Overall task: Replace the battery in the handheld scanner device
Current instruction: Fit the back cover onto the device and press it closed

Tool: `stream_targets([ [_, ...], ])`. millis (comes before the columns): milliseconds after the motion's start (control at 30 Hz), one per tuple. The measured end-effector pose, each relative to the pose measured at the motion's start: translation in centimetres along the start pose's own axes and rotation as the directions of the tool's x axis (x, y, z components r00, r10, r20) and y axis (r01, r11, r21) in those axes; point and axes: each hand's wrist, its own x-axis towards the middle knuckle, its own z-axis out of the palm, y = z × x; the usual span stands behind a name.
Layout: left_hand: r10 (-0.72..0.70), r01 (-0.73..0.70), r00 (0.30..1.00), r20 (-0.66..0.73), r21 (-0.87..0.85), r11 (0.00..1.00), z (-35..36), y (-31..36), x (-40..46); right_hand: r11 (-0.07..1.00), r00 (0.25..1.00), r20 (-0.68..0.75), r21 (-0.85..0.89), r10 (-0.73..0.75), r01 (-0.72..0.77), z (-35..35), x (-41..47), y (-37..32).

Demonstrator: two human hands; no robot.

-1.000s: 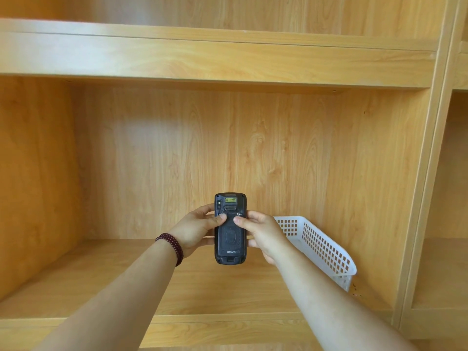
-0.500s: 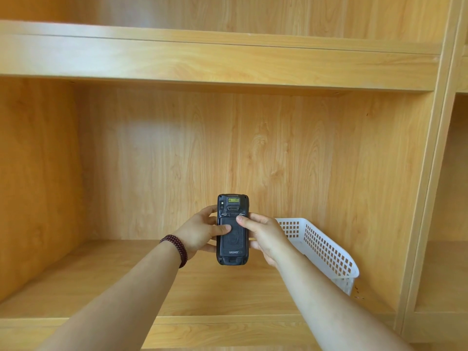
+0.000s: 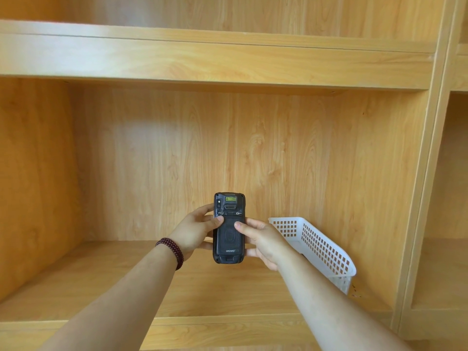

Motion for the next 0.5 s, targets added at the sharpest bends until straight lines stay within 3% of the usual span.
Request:
stream_targets([
  [100, 0.009, -0.01, 0.999, -0.051, -0.01, 1.0, 0.09, -0.12, 0.0, 0.999, 0.997, 0.072, -0.036, 0.016, -0.014, -0.19, -0.21, 0.27],
  [200, 0.011, -0.011, 0.999, -0.052, -0.004, 1.0, 0.32, -0.19, 0.04, 0.998, 0.998, 0.053, -0.054, -0.017, 0.02, -0.33, -0.27, 0.28],
  [367, -0.091, 0.077, 0.987, 0.131, 0.11, 0.991, -0.03, 0.02, -0.32, 0.999, 0.999, 0.011, -0.015, -0.041, 0.041, -0.45, -0.12, 0.41],
  [500, -0.101, 0.088, 0.988, 0.114, 0.108, 0.99, 0.0, -0.26, -0.3, 0.998, 0.998, 0.046, -0.036, -0.04, 0.041, -0.47, -0.36, 0.23],
])
